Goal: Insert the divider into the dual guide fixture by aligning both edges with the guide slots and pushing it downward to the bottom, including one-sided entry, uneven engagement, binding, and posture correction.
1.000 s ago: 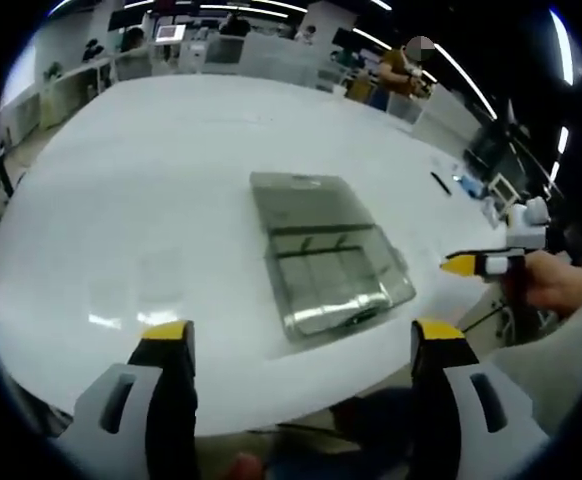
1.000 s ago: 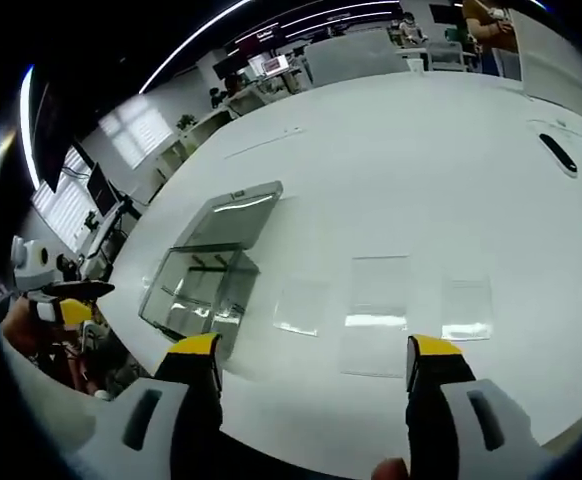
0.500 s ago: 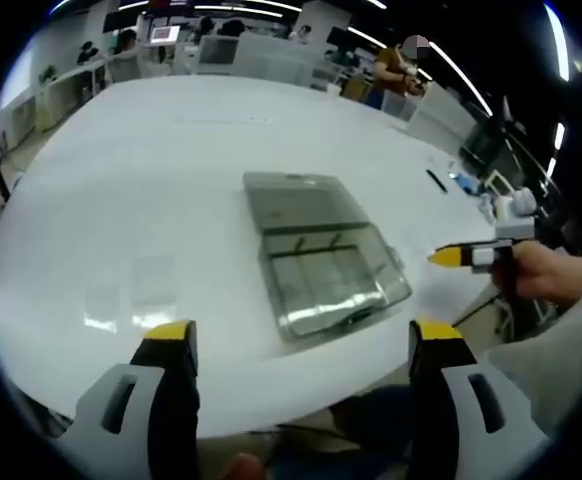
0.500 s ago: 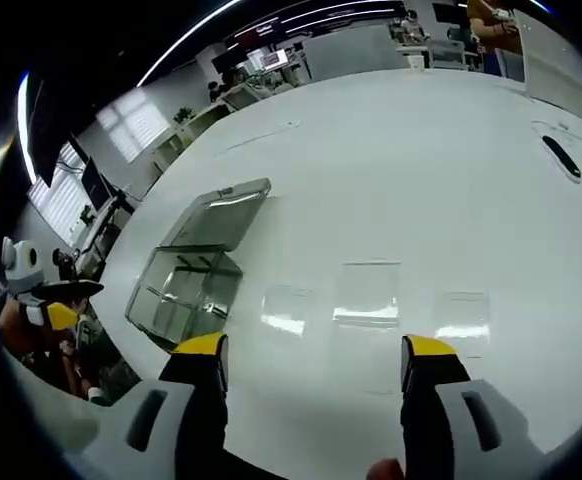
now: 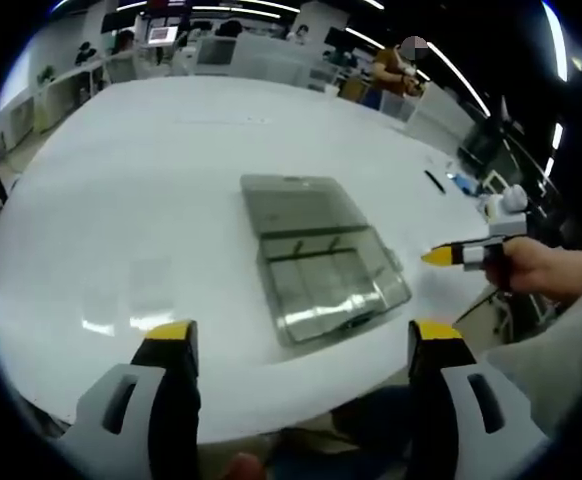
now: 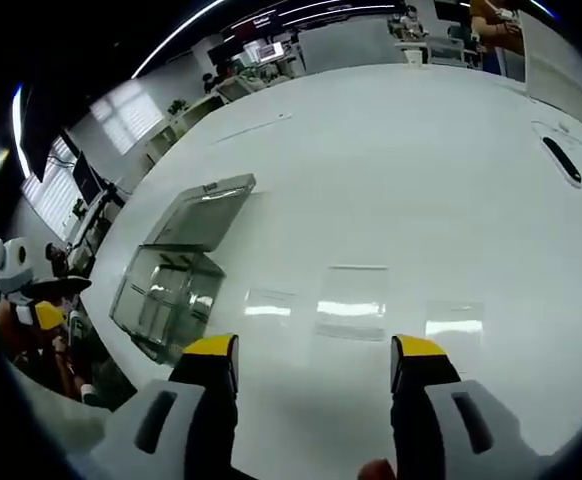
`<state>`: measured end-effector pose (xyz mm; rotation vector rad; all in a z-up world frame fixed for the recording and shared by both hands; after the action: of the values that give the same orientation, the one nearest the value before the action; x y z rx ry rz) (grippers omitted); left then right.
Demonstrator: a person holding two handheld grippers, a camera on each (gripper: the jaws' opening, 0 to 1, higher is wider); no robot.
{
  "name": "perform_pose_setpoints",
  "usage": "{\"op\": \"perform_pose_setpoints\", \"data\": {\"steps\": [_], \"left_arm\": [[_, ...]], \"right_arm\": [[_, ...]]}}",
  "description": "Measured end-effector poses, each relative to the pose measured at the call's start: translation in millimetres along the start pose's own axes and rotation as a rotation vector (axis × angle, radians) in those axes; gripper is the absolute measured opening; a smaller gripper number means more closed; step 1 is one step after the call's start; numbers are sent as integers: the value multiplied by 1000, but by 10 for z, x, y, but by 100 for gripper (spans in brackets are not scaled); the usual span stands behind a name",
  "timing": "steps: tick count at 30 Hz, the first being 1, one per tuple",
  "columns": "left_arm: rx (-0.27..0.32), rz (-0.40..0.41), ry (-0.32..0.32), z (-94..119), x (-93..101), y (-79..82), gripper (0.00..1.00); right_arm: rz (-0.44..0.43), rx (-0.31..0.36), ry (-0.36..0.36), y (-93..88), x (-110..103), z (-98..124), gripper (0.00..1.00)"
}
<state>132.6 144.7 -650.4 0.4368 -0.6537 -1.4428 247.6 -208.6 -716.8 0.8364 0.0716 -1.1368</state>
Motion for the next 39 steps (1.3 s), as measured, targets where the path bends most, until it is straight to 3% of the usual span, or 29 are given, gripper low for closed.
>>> {"op": "perform_pose_setpoints", "data": {"steps": [16, 26, 39], "left_arm": [[-7, 8, -7, -51, -10, 29, 83], [-8, 6, -8, -79, -29, 56, 83], [-8, 14, -12, -109, -44, 69, 83]], "right_arm": [[11, -75, -60, 38, 146, -83, 42], [17, -96, -72, 70, 140, -131, 40], [68, -181, -182, 118, 78, -195, 34]]}}
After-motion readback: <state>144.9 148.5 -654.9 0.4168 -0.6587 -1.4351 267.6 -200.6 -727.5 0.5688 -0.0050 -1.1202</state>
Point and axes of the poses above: the point that each gripper's makers call its tool centre point, and the gripper's own axes: z roughly backward along the fingers, x roughly to its right, y roughly out of its top, the point moved 10 cm from there along z, roughly backward along the fingers, and after that the axes turned 13 degrees about y, right-handed, at the moved point
